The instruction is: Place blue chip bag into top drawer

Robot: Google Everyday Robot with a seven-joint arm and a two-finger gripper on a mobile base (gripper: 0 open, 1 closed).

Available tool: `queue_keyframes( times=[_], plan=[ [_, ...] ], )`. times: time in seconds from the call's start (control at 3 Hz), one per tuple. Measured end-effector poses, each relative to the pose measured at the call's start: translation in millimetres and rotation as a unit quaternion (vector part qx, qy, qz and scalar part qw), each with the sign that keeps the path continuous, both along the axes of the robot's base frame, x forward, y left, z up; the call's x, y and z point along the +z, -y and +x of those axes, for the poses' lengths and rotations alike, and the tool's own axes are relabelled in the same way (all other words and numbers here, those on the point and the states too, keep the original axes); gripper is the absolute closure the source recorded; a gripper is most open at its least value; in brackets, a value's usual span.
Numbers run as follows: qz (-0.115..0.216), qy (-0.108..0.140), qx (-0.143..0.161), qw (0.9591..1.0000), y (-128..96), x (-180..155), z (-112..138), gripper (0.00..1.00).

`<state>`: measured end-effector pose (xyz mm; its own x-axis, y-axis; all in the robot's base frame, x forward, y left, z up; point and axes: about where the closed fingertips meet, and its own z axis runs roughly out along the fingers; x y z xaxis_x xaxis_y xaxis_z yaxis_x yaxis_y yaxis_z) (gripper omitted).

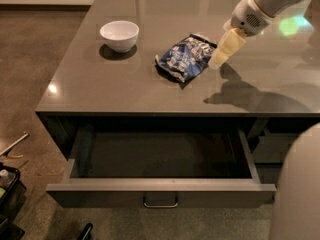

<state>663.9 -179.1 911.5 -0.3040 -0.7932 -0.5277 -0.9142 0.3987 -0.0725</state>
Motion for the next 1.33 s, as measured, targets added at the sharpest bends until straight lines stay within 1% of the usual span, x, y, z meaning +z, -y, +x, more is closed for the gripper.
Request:
queue_keyframes(
  times=[0.33, 0.67, 1.0, 1.33],
  plan=[
    [0.011, -0.015, 0.017, 0.9997, -20, -14, 13, 0.0],
    [0.016, -0.023, 0.03, 0.9992, -36, -22, 22, 0.0],
    [0.017, -0.036, 0.035, 0.9986, -45, -36, 27, 0.0],
    [0.017, -0.052, 0.032, 0.998, -47, -59, 30, 0.0]
  ],
)
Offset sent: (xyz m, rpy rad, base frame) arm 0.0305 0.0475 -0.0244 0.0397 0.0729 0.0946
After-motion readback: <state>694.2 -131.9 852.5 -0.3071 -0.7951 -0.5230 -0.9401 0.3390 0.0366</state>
